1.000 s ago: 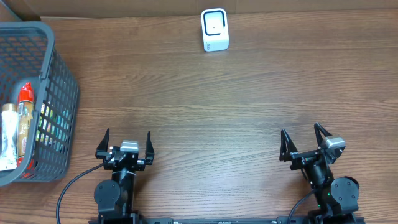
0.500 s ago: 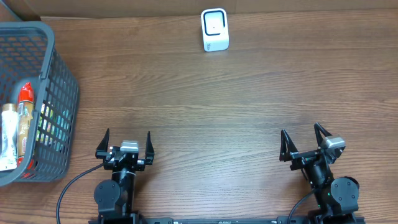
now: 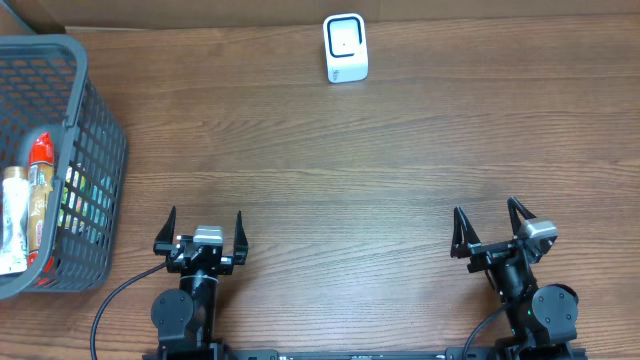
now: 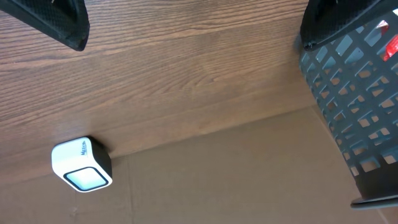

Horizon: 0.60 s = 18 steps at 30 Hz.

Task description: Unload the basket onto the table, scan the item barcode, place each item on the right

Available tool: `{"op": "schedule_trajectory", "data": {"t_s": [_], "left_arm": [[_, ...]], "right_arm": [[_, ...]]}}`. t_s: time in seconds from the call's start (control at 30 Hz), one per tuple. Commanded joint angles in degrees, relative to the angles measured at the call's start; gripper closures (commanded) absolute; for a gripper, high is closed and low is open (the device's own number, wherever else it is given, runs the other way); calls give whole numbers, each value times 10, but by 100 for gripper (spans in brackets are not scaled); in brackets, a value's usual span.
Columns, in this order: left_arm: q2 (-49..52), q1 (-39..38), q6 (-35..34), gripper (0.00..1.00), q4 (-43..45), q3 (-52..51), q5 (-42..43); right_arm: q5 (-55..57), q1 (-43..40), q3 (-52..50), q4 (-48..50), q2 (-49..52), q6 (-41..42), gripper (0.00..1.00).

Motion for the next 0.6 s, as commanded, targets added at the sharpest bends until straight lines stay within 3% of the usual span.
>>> {"op": "schedule_trajectory", "data": {"t_s": [0.0,0.27,0.57], "left_arm": [[-7,3,6,1,2,-4,4],[-7,3,-18,0,16,-4,-7],[-5,3,-148,1,-5,3,40]], "right_arm": [[12,-2,-6,9,-6,2,0],[7,-2,-6,49,-6,9,0],[-37,-2,0,53,-5,4,0]]}}
